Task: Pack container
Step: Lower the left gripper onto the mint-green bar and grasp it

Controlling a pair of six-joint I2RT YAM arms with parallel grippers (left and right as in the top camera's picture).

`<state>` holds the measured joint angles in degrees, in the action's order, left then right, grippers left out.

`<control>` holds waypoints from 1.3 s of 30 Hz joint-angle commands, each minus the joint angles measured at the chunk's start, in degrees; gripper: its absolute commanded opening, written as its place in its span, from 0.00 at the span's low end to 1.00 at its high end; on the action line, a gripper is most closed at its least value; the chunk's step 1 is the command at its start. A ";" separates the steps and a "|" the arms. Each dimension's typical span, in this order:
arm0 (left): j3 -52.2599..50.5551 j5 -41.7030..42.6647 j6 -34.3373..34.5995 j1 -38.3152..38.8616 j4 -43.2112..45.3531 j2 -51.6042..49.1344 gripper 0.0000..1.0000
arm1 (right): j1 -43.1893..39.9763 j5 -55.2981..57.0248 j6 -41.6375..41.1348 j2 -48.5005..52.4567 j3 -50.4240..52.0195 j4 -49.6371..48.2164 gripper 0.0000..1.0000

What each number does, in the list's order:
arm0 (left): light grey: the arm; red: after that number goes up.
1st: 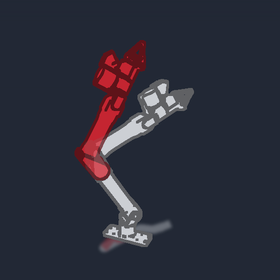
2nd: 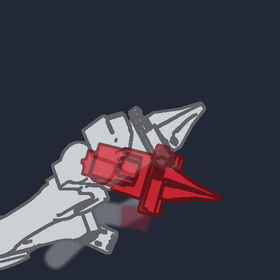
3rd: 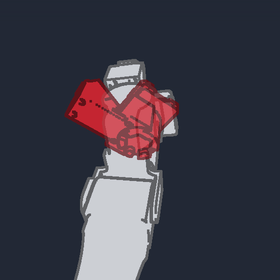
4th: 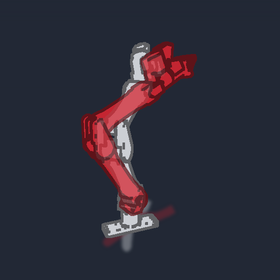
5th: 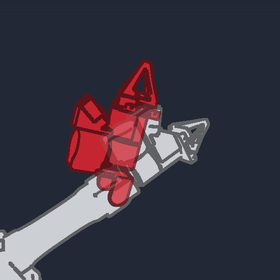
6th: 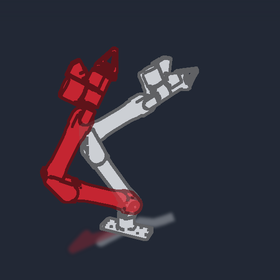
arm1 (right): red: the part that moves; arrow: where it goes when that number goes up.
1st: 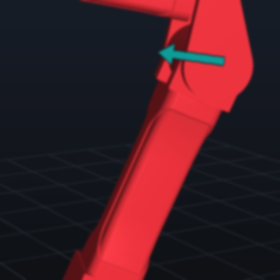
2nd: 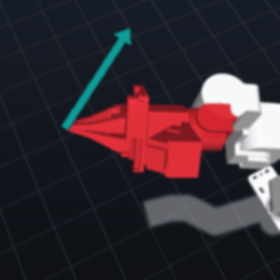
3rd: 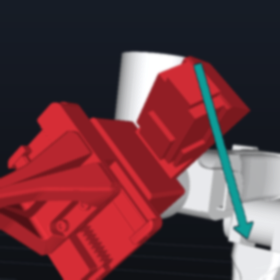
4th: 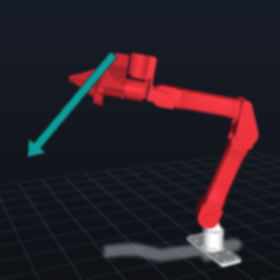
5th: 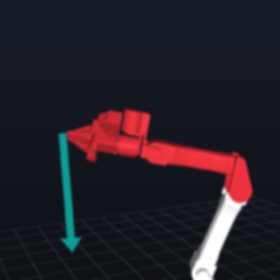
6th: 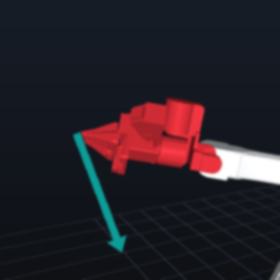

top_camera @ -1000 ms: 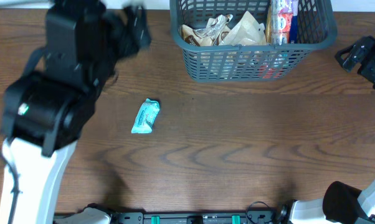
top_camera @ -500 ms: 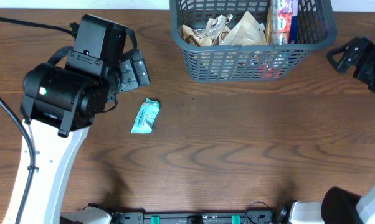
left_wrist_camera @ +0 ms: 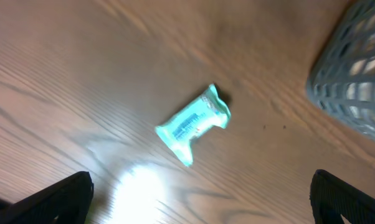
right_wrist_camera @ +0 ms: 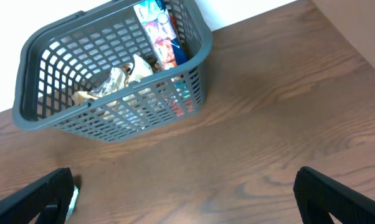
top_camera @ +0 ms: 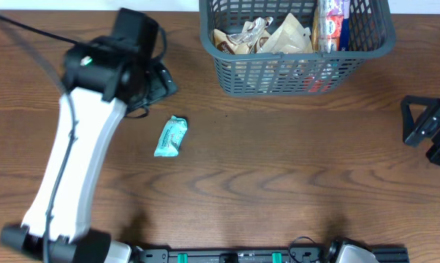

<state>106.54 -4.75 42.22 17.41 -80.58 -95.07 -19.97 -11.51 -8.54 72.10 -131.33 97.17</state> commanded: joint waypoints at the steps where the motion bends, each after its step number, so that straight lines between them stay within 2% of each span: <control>1: -2.29 6.36 4.50 -0.24 1.03 -3.15 1.00 | 0.55 1.20 0.87 0.76 -0.11 0.13 0.99; 5: -4.72 11.04 7.26 -0.26 0.92 -5.68 1.00 | 0.55 1.20 0.90 0.83 -0.11 0.13 0.99; 8: -8.70 11.17 8.22 -0.26 1.70 -6.01 1.00 | 0.55 1.20 0.92 0.87 -0.11 0.13 0.99; 12: -14.43 10.01 -0.46 -0.28 4.55 -5.99 1.00 | 0.55 2.89 0.94 0.90 -0.11 0.13 0.99; 16: -21.46 9.62 -11.98 -0.31 8.74 -5.99 1.00 | 0.55 4.02 2.05 0.92 -0.11 0.11 0.99; 25: -34.75 9.70 -29.09 -0.37 21.27 -5.99 1.00 | 0.55 4.00 3.52 1.11 -0.11 0.11 0.99; 32: -38.21 9.70 -36.65 -0.37 31.78 -5.99 1.00 | 0.55 3.80 3.50 2.08 -0.11 0.11 0.99; 39: -38.21 9.64 -36.85 -0.37 36.98 -6.05 1.00 | 0.55 2.91 3.48 2.54 -0.11 0.11 0.99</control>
<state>68.66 5.19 7.31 17.34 -43.79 -101.14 -19.97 -8.12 -5.96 74.65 -131.33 97.12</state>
